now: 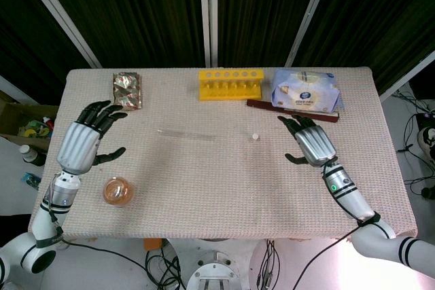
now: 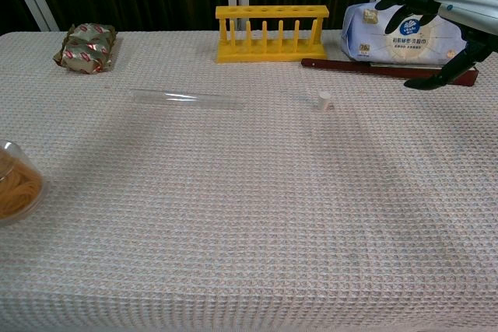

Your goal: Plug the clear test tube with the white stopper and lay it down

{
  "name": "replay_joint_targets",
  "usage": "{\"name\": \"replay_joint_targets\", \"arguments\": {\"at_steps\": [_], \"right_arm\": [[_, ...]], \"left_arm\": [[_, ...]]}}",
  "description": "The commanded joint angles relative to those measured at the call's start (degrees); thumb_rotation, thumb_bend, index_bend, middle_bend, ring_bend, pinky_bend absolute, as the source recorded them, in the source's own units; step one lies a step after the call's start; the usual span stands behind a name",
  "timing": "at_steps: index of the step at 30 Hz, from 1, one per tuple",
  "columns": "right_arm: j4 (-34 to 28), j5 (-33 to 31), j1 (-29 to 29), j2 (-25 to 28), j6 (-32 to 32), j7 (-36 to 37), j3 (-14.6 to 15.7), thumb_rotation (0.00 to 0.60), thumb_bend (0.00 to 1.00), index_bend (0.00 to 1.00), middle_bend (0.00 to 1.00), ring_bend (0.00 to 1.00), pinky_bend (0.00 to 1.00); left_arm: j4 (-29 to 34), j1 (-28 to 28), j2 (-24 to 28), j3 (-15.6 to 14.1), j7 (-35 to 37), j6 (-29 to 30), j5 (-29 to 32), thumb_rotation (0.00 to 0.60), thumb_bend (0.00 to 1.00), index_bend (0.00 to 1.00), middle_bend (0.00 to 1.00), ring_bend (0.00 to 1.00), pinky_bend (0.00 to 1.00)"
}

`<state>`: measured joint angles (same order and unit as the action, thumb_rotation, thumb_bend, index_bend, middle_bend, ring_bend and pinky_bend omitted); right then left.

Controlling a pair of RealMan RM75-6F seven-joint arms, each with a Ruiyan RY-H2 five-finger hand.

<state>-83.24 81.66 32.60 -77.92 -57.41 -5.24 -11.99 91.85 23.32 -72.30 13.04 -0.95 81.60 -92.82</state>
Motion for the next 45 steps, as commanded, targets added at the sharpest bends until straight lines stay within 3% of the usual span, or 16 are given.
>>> {"name": "replay_joint_targets", "arguments": {"at_steps": [1, 6, 12, 18, 24, 28, 45], "right_arm": [[0.58, -0.71, 0.34, -0.17, 0.17, 0.07, 0.02, 0.600, 0.18, 0.10, 0.24, 0.10, 0.23], [1.98, -3.72, 2.97, -1.23, 3.95, -2.26, -0.46, 0.600, 0.18, 0.14, 0.24, 0.11, 0.23], [6.25, -11.91, 8.82, -5.82, 12.05, -11.34, -1.11, 0.600, 0.21, 0.20, 0.24, 0.11, 0.24], [12.62, -18.64, 13.16, -12.13, 16.69, -14.36, -1.46, 0.600, 0.28, 0.23, 0.26, 0.11, 0.24], [19.46, -19.30, 16.03, -17.35, 17.40, -14.85, -1.13, 0.600, 0.33, 0.35, 0.30, 0.13, 0.24], [21.81, -18.76, 16.81, -18.73, 17.64, -12.71, -1.18, 0.600, 0.35, 0.36, 0.30, 0.13, 0.24], [23.89, -17.87, 18.07, -19.92, 16.90, -10.20, -0.61, 0.600, 0.36, 0.43, 0.32, 0.14, 0.23]], "left_arm": [[-0.21, 0.19, 0.06, -0.21, -0.24, -0.30, 0.51, 0.600, 0.06, 0.26, 0.22, 0.14, 0.19], [1.20, -0.23, 1.48, -1.13, -2.66, -1.97, 2.92, 0.600, 0.06, 0.26, 0.22, 0.14, 0.19], [7.05, -1.11, 4.68, -2.76, -8.30, -5.91, 8.11, 0.600, 0.06, 0.26, 0.21, 0.14, 0.19], [4.72, -2.44, 2.99, -4.27, -7.89, -3.94, 7.65, 0.600, 0.06, 0.27, 0.21, 0.14, 0.19], [2.77, -4.05, 2.48, -5.53, -6.92, -2.54, 7.98, 0.600, 0.06, 0.27, 0.19, 0.14, 0.19], [2.17, -5.15, 2.62, -6.10, -5.68, -2.00, 8.80, 0.600, 0.06, 0.27, 0.19, 0.14, 0.18], [1.45, -4.94, 2.41, -5.84, -4.90, -2.10, 8.72, 0.600, 0.06, 0.26, 0.19, 0.14, 0.18]]}}
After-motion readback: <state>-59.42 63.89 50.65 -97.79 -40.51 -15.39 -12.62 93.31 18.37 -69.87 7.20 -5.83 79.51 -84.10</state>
